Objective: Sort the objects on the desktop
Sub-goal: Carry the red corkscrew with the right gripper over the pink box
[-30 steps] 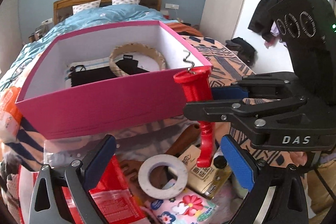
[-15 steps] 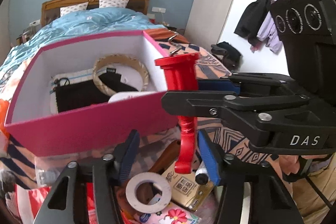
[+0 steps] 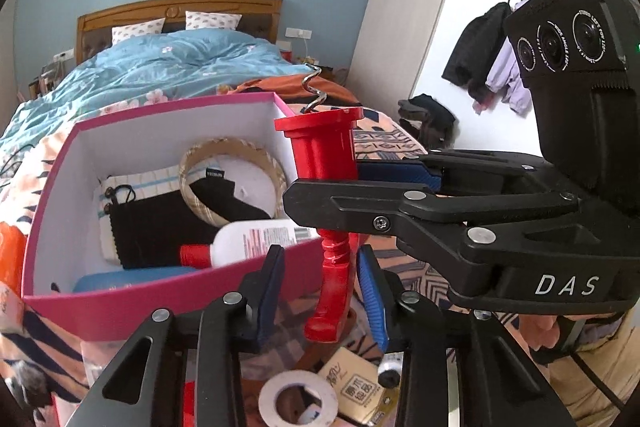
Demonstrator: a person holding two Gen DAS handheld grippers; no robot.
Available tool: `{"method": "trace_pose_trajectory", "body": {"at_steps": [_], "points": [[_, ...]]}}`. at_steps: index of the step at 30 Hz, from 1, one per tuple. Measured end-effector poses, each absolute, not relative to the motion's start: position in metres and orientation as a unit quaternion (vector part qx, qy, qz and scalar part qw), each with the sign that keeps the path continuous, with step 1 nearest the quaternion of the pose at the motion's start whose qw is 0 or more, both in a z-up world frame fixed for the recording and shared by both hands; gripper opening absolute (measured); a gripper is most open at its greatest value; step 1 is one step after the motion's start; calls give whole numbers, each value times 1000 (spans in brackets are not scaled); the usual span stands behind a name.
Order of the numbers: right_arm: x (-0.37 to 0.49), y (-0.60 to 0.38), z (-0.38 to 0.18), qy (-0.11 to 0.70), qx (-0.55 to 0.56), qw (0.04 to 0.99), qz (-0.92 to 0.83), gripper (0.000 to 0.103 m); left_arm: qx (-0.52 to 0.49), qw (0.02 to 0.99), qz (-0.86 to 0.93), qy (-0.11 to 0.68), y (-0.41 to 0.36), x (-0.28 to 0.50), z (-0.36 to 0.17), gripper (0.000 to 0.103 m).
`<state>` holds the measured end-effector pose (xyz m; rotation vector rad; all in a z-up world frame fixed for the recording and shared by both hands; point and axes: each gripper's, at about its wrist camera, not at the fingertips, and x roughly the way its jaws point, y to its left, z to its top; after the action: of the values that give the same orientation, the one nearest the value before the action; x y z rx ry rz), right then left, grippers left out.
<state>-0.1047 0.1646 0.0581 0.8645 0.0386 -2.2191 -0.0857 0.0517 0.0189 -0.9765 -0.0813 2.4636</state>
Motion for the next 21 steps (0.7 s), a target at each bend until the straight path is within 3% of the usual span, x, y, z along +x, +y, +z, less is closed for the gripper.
{"method": "trace_pose_trajectory", "body": {"at_steps": [2, 21], "points": [[-109, 164, 60, 15, 337, 368, -867, 27, -357, 243, 901, -31, 50, -90, 21, 33], [-162, 156, 58, 6, 360, 332, -872, 27, -370, 229, 900, -16, 52, -137, 28, 29]]}}
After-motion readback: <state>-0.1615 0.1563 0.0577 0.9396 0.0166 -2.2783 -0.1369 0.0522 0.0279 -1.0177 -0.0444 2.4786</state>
